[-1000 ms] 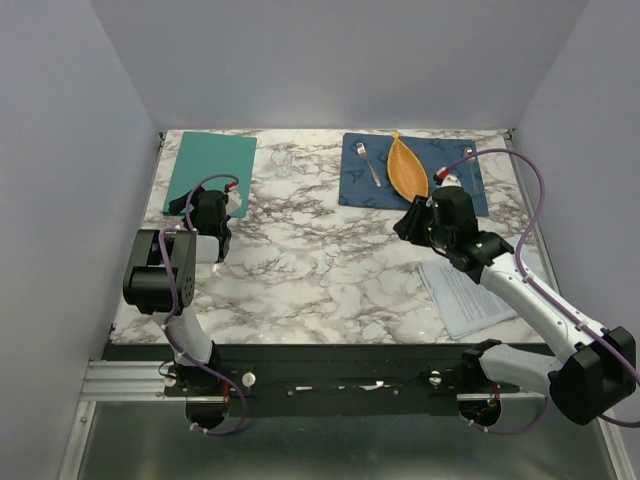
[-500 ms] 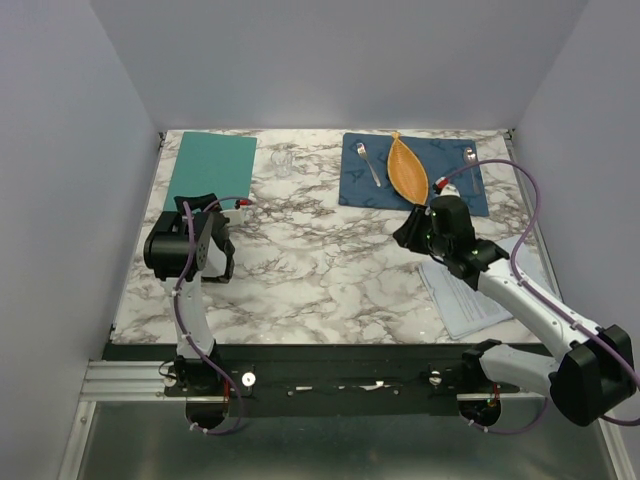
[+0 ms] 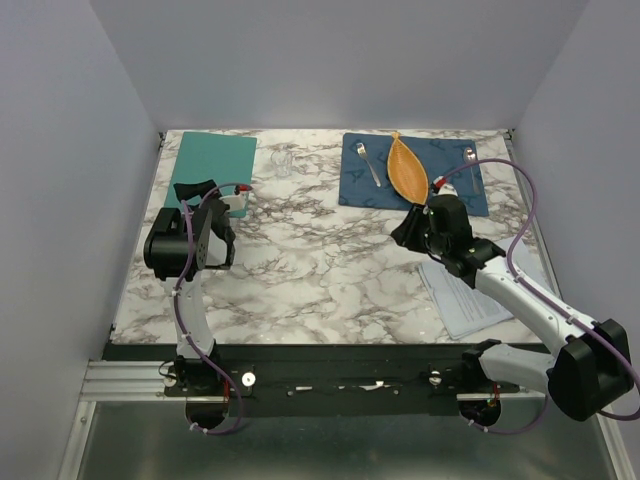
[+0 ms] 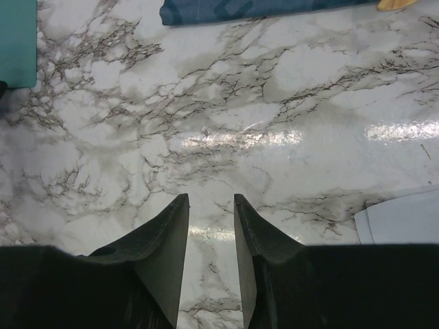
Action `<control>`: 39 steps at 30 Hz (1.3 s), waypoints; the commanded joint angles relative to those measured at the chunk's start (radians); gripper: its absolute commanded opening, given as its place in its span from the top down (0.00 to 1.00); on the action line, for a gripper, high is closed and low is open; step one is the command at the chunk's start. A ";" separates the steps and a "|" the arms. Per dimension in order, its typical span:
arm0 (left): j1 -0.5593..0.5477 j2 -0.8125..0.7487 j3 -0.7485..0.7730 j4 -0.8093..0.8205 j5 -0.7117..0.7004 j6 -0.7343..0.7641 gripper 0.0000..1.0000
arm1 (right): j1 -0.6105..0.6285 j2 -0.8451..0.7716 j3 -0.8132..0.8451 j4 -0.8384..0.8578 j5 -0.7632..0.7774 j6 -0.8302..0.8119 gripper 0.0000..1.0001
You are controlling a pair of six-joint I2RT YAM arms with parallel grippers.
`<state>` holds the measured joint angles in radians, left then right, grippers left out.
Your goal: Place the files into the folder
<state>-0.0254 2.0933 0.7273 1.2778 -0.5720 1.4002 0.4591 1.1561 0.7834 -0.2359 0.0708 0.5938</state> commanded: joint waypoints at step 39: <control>0.044 0.028 0.024 -0.178 0.063 -0.159 0.11 | 0.052 -0.012 0.143 -0.160 0.069 -0.003 0.56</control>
<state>0.0101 2.0586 0.7189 1.0988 -0.5365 1.2552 0.5018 1.1538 0.9012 -0.3519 0.0872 0.5770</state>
